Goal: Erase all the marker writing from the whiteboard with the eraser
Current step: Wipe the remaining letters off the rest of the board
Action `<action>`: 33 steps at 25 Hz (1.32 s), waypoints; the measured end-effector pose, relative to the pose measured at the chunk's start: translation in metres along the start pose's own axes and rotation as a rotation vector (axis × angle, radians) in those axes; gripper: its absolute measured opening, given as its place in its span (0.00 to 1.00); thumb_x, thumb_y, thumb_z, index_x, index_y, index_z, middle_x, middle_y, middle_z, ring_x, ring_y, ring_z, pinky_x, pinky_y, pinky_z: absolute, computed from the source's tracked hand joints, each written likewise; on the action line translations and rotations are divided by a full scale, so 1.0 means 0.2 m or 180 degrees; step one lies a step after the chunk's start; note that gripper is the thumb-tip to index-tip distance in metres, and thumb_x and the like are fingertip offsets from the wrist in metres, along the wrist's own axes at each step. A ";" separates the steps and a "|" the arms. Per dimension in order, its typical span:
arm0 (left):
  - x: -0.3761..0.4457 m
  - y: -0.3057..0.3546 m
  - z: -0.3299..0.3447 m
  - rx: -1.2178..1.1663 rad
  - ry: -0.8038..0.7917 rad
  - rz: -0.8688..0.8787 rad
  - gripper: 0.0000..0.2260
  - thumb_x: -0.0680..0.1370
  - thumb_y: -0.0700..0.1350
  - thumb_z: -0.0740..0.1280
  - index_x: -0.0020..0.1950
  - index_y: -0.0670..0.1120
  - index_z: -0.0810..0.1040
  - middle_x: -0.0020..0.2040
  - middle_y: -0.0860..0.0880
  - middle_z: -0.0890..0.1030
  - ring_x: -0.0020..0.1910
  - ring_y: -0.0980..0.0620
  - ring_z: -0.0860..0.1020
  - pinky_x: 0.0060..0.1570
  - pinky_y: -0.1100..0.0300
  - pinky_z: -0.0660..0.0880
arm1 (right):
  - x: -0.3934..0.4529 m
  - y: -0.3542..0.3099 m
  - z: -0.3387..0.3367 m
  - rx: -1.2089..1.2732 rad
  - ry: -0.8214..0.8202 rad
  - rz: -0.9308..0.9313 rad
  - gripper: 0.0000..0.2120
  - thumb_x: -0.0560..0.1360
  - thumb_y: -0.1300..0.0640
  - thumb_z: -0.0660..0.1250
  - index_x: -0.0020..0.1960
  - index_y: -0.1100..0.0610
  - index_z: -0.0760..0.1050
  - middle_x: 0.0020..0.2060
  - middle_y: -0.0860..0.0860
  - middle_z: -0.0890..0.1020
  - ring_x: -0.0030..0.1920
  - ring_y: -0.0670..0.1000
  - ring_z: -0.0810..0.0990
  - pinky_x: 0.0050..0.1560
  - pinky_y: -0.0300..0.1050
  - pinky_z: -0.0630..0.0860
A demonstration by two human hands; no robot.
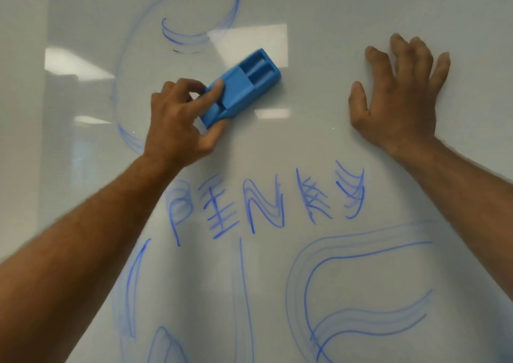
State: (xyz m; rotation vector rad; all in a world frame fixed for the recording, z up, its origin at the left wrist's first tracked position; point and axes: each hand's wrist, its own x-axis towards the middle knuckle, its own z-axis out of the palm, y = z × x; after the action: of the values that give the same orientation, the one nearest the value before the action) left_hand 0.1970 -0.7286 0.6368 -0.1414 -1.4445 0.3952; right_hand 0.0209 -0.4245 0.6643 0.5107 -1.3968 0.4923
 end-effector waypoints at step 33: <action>0.26 -0.64 -0.08 0.0039 0.0140 -0.0781 0.25 0.77 0.56 0.68 0.73 0.50 0.75 0.61 0.37 0.75 0.58 0.34 0.73 0.57 0.43 0.69 | 0.06 -0.56 0.14 -0.0145 0.0100 0.0021 0.31 0.76 0.44 0.54 0.75 0.55 0.68 0.77 0.60 0.66 0.77 0.65 0.61 0.75 0.73 0.50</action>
State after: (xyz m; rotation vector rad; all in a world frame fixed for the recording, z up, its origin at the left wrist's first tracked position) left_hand 0.2395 -0.8264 0.7256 0.0371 -1.3965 0.1990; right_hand 0.0669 -0.5306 0.6746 0.4598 -1.3769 0.4708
